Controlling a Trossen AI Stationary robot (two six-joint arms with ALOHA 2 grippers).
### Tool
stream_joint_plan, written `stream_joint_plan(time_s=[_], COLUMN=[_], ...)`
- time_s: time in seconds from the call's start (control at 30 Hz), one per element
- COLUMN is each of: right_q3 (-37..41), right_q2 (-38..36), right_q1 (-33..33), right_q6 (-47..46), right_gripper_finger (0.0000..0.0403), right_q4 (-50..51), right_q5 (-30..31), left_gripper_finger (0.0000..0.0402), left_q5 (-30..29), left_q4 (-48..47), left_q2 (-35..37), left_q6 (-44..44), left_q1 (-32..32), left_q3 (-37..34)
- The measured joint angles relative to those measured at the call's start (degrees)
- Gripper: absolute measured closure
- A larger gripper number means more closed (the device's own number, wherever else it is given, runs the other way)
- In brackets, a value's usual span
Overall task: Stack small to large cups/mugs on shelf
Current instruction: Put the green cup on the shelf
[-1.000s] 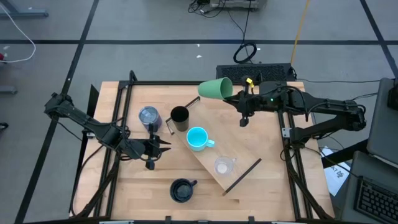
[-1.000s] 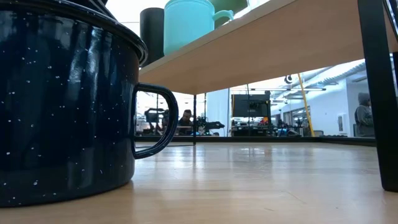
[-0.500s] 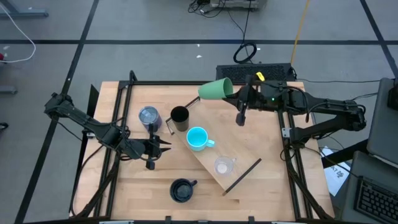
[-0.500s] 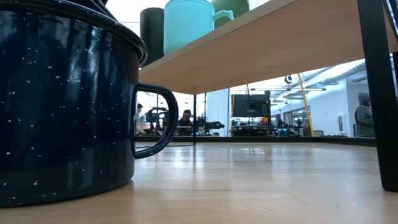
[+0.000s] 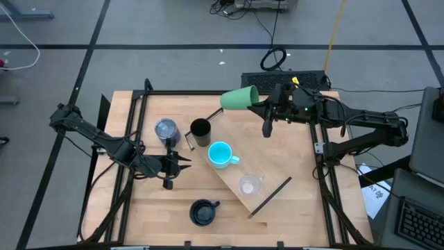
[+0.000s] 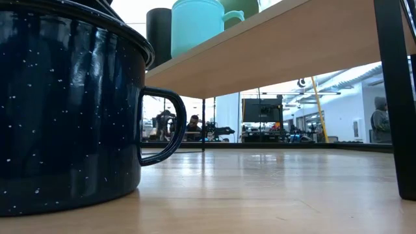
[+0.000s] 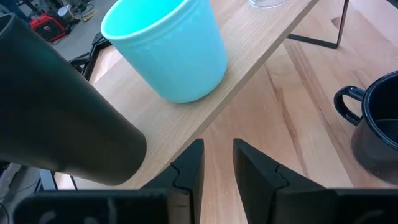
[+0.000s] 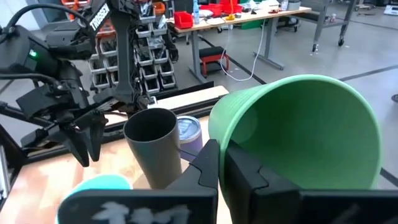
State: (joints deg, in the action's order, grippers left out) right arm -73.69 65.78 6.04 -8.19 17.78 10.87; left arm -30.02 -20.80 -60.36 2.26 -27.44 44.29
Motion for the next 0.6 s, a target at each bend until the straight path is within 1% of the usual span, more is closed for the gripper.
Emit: stream_joint_plan(time_s=[0.23,0.6], right_q3=[0.0,0.0], right_q2=[0.0,0.0], right_q1=[0.0,0.0], right_q6=[-0.1,14.6], right_gripper_finger=[0.0403,0.0403], right_q4=[0.0,0.5], right_q5=[0.0,0.0], left_gripper_finger=[0.0314,0.0314], left_q5=[0.0,0.0], left_q4=[0.0,0.0], left_q2=[0.0,0.0], left_q6=[0.2,0.2], left_q1=[0.0,0.0], left_q3=[0.0,0.0])
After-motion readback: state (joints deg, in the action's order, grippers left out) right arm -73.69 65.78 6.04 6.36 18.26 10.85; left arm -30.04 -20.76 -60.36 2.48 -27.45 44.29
